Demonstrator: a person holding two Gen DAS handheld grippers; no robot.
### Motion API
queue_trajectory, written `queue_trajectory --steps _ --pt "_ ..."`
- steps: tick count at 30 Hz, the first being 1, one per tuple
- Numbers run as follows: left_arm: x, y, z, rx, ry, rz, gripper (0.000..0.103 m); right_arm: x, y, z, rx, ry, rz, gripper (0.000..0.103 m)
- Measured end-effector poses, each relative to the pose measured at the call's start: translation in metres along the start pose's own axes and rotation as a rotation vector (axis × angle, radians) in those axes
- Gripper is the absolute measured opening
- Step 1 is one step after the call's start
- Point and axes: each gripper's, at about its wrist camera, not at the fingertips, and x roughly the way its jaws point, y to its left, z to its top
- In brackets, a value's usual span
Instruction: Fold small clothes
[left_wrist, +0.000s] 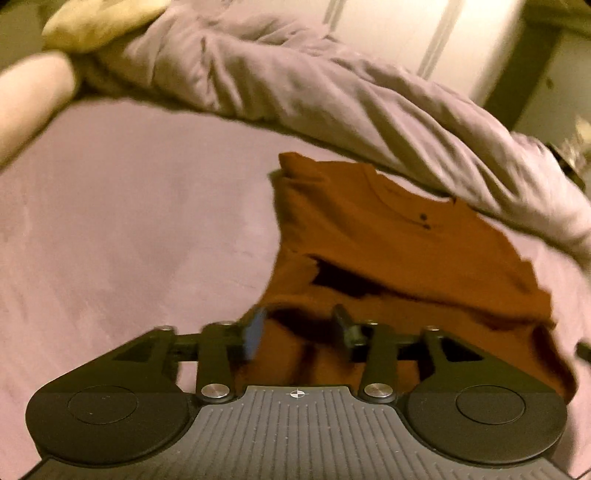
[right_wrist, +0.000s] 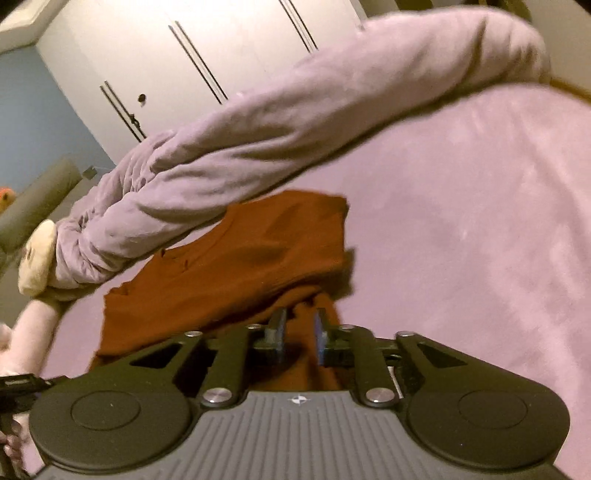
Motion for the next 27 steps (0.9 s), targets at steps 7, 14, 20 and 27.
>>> queue_trajectory --steps 7,14,20,27 --pt "0.004 -0.005 -0.005 0.144 0.015 -0.128 0.084 -0.001 0.001 -0.009 -0.215 0.038 0.027 0.046" --pt "0.047 -0.027 0.006 0.197 0.053 -0.023 0.087 0.028 0.018 -0.011 -0.289 0.084 0.036 0.046" --pt "0.058 -0.019 0.014 0.182 0.05 0.014 0.087 0.043 0.021 -0.008 -0.309 0.109 0.034 0.046" --pt "0.066 -0.016 0.006 0.17 0.087 0.019 0.055 0.048 0.028 -0.009 -0.367 0.113 0.056 0.024"
